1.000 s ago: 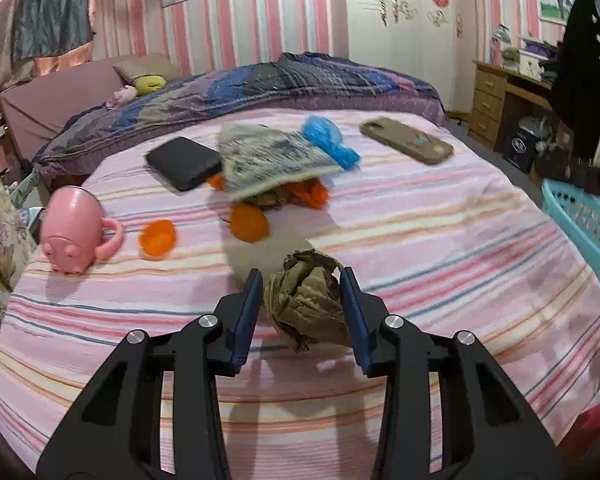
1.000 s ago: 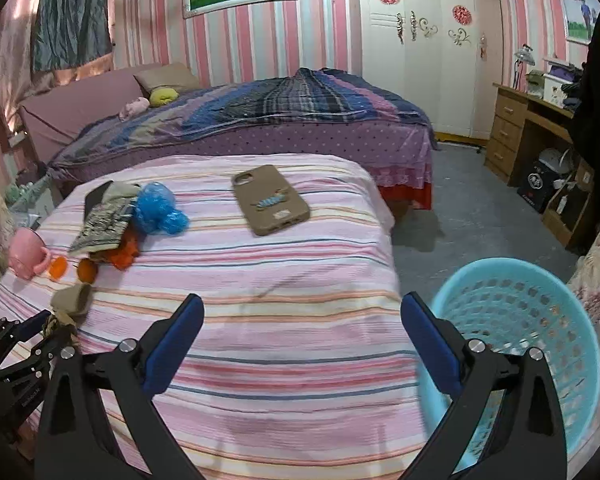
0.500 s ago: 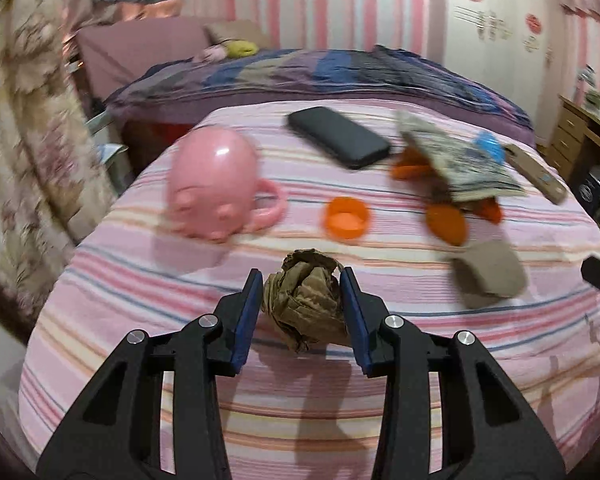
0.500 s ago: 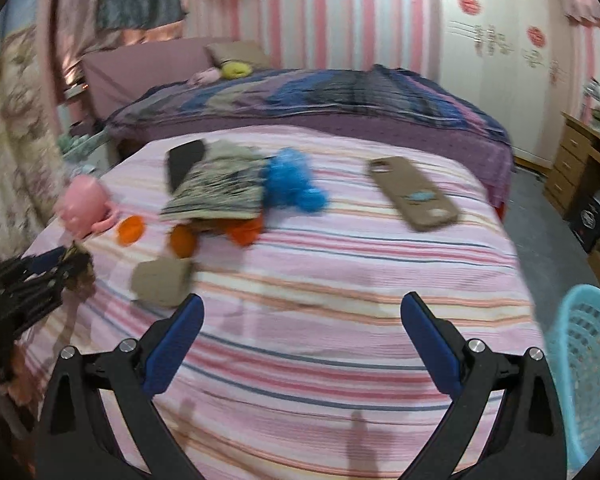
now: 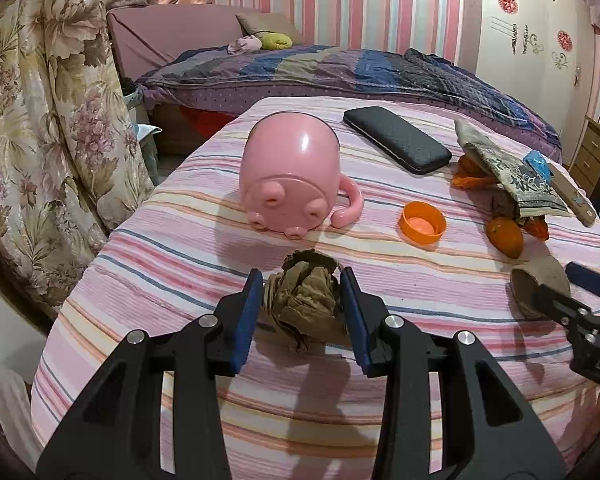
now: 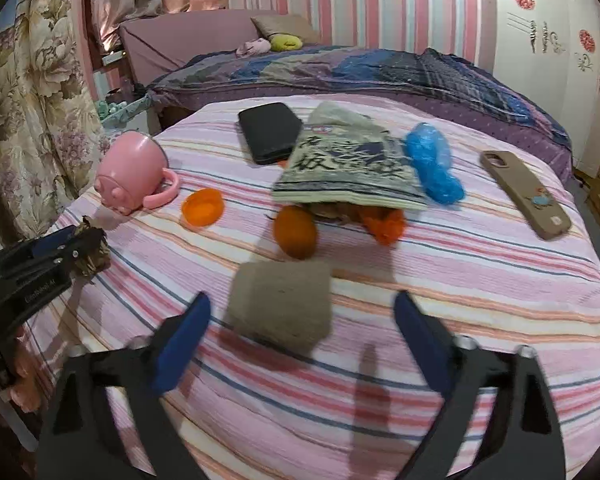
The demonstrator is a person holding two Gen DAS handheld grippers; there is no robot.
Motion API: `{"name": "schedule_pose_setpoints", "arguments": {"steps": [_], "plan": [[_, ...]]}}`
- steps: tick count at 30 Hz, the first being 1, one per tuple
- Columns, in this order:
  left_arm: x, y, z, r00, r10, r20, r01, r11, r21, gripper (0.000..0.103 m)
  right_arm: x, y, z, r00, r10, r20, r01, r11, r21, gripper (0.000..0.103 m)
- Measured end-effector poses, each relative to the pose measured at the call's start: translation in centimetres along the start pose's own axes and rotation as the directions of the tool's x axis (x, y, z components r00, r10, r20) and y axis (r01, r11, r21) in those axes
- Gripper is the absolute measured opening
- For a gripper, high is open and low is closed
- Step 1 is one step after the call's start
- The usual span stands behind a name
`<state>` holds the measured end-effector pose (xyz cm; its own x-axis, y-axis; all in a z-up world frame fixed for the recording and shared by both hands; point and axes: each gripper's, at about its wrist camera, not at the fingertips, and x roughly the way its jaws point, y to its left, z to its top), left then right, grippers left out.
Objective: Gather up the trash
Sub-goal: 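Grasp the flat brown cardboard piece with the right tool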
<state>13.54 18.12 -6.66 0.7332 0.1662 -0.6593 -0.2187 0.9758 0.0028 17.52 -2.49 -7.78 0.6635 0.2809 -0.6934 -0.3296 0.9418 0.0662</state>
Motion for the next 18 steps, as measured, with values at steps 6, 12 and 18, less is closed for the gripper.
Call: {"name": "schedule_pose_setpoints", "arguments": {"steps": [6,12,18], "plan": [[-0.6,-1.0,0.4,1.0,0.001,0.01,-0.001,1.0,0.017,0.039,-0.1,-0.2,0.3,0.999,0.043,0.005,-0.043,0.999,0.006,0.053],[-2.1,-3.7,0.9,0.999,-0.027,0.045,0.025,0.998,0.056,0.039,-2.5,-2.2,-0.2,0.999,0.02,0.047,-0.02,1.0,0.018,0.053],[-3.4,-7.5,1.1,0.995,-0.072,0.064,0.065,0.993,0.096,0.039,-5.3,-5.3,-0.3,0.996,-0.025,0.084,0.021,0.998,0.053,0.053]]}}
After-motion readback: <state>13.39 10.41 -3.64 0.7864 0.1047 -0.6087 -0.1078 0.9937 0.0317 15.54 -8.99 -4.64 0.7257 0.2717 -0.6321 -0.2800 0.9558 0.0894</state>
